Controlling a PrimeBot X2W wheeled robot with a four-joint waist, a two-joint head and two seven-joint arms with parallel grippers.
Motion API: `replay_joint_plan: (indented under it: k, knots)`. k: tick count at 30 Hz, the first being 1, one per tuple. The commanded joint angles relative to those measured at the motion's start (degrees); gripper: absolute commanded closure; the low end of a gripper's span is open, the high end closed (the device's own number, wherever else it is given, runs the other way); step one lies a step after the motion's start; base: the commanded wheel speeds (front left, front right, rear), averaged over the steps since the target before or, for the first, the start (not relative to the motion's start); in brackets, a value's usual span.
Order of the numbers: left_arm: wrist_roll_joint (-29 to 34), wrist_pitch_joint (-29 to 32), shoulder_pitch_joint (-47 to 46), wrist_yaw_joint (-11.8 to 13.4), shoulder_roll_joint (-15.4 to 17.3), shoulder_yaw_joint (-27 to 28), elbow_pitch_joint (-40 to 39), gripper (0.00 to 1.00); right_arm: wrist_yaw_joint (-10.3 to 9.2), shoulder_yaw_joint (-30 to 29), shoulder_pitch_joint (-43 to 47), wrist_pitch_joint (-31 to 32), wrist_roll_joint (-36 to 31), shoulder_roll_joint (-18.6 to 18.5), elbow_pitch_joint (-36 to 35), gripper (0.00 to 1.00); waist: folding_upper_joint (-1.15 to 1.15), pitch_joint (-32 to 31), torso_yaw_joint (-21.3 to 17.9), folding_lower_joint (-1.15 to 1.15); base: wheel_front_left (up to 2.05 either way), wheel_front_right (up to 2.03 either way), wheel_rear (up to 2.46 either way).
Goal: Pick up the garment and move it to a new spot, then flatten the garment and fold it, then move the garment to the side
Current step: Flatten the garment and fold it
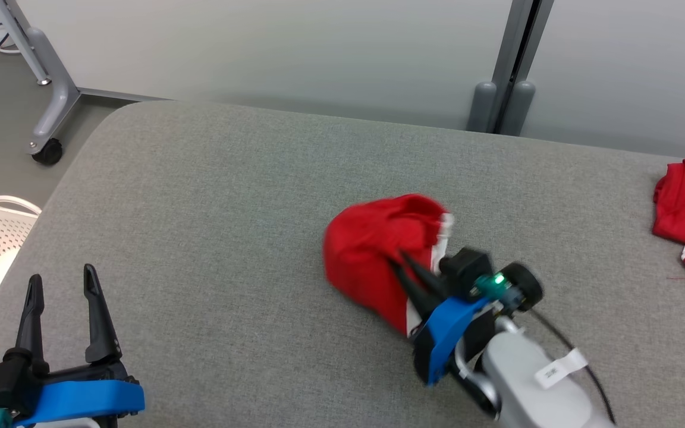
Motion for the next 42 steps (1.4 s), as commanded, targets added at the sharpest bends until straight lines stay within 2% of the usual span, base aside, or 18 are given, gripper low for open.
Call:
replay_joint_plan:
  k: [1, 3, 5, 6, 10, 16, 25, 34, 42]
  knots:
    - [0.32, -0.26, -1.28, -0.52, -0.12, 0.41, 0.18, 0.00, 0.01, 2.40, 1.39, 0.14, 1.43, 0.31, 0.68, 1.00, 0.00, 0.17, 0.19, 0.00, 0.00, 0.00, 0.00]
    - [0.54, -0.25, -1.31, -0.57, -0.38, 0.63, 0.29, 0.00, 0.01, 6.66, 1.98, -0.08, 3.37, 0.61, 1.71, 1.00, 0.00, 0.28, 0.29, 0.00, 0.00, 0.00, 0.00]
    - [0.62, -0.26, -1.26, -0.76, -0.71, 0.67, 0.45, 0.00, 0.01, 10.90, 2.52, -0.86, 5.68, 0.82, 2.12, 0.48, 0.00, 0.33, 0.42, 0.00, 0.00, 0.00, 0.00]
    - [0.76, -0.26, -1.30, -0.86, -0.82, 0.74, 0.51, 0.00, 0.01, 12.58, 2.77, -1.10, 7.18, 0.82, 2.13, 0.00, 0.00, 0.31, 0.47, 0.00, 0.00, 0.00, 0.00]
    - [1.03, -0.26, -1.35, -0.89, -1.19, 1.38, 0.61, 0.00, 0.01, 13.58, 1.39, -3.51, 10.30, 0.66, 2.78, 0.00, 0.00, 0.21, 0.15, 0.00, 0.00, 0.00, 0.00]
    - [1.59, -0.25, -0.14, -1.29, -1.46, 2.32, 0.61, 0.00, 0.01, 5.99, -0.01, -6.66, 7.15, -0.61, 4.16, 0.00, 0.00, -0.80, -1.00, 0.00, 0.00, 0.00, 0.00]
    - [2.14, -0.26, 0.63, -1.91, -1.56, 2.83, 0.56, 0.00, 0.01, -1.51, 7.52, -7.47, 4.21, -3.37, -1.16, 0.00, 0.00, -2.05, -1.96, 0.00, 0.00, 0.00, 0.00]
    - [2.62, -0.26, 0.41, -2.37, -1.76, 2.61, 0.37, 0.00, 0.01, 0.17, 14.69, -3.09, 4.25, -1.48, -6.58, 0.00, 0.00, -1.61, -1.75, 0.00, 0.00, 0.00, 0.00]
    - [2.90, -0.25, -0.38, -2.68, -2.15, 2.37, 0.86, 0.00, 0.01, 2.45, 19.08, 0.66, 7.10, -0.17, -6.20, 0.00, 0.00, -1.30, -0.93, 0.00, 0.00, 0.00, 0.00]
